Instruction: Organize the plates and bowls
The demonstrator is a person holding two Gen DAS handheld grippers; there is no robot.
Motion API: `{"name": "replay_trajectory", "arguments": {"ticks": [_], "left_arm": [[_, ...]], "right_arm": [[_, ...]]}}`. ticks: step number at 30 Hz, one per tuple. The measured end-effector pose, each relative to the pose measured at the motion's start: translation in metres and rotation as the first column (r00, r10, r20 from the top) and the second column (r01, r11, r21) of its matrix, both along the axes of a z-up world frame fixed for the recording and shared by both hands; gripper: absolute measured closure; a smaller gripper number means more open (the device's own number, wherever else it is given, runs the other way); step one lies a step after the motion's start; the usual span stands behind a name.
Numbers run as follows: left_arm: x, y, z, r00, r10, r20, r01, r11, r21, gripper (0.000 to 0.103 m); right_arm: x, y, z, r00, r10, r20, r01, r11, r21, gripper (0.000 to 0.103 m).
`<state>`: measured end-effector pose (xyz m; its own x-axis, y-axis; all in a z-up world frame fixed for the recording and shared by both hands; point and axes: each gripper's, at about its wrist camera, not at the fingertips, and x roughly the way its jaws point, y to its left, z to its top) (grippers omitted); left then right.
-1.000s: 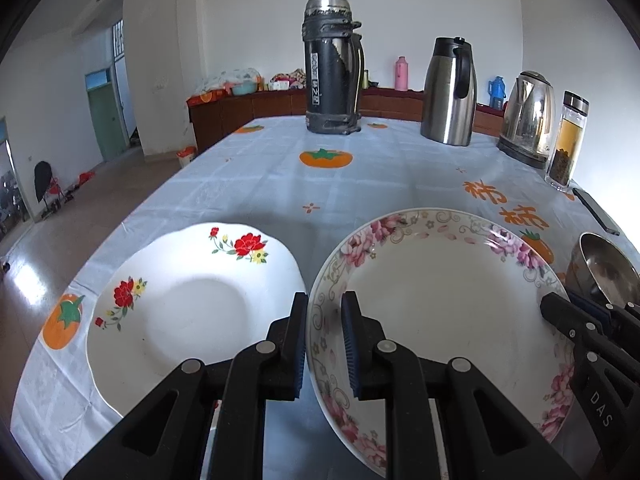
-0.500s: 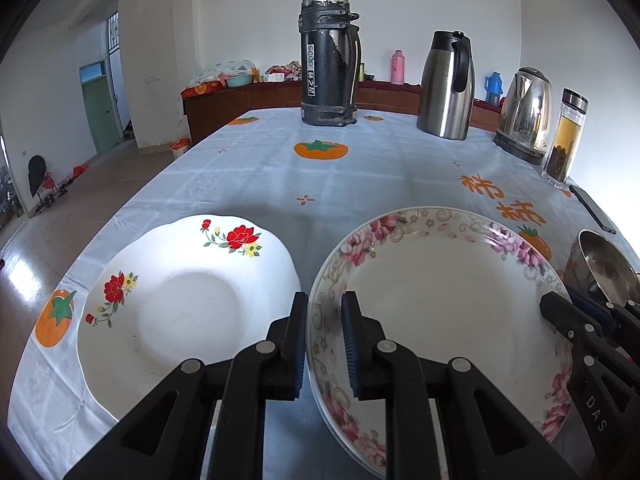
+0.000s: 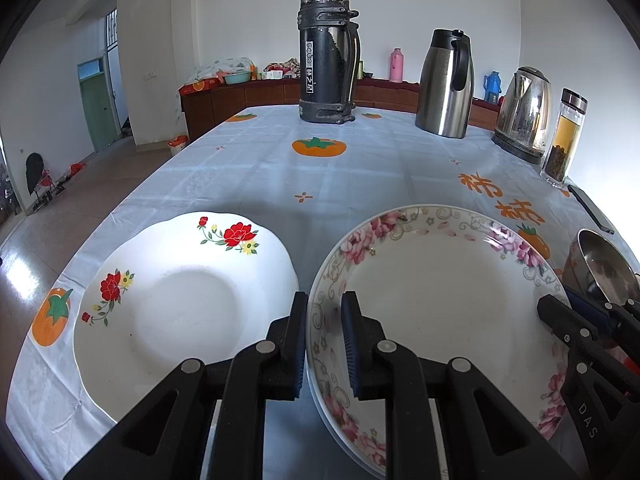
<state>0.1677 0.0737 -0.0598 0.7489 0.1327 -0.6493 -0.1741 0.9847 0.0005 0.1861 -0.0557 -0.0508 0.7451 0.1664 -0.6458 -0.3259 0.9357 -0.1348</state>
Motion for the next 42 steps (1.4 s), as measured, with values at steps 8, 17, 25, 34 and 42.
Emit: {"name": "replay_trajectory", "arguments": {"ticks": [8,17,25,34,42], "left_arm": [[-0.0006,0.0002,-0.0009,1.0,0.0,-0.002,0.0,1.0,0.0,0.084],[0.0018,-0.0008,-0.0022,1.0,0.0,-0.018,0.0,1.0,0.002,0.084],[0.0036,-0.0023,-0.0035,1.0,0.003,-0.031,-0.003,1.0,0.009,0.084],[0.0037,-0.0019,-0.0036,1.0,0.003,-0.031,-0.003,1.0,0.008,0.084],[0.0037,-0.0026,-0.0043,0.999,0.001,-0.032,-0.001,1.0,0.012,0.084]], "right_arm": [[-0.0016,0.0032,-0.001,1.0,0.006,0.003,-0.006,1.0,-0.028,0.085],[-0.0012,0.0035,-0.0006,1.0,0.005,0.005,-0.005,0.999,-0.034,0.085],[-0.0016,0.0049,-0.0014,1.0,0.006,0.008,-0.006,0.999,-0.047,0.085],[-0.0014,0.0051,-0.0015,1.0,0.006,0.008,-0.006,0.999,-0.049,0.085],[-0.0013,0.0048,-0.0019,1.0,0.006,0.008,-0.006,0.998,-0.055,0.084]]}}
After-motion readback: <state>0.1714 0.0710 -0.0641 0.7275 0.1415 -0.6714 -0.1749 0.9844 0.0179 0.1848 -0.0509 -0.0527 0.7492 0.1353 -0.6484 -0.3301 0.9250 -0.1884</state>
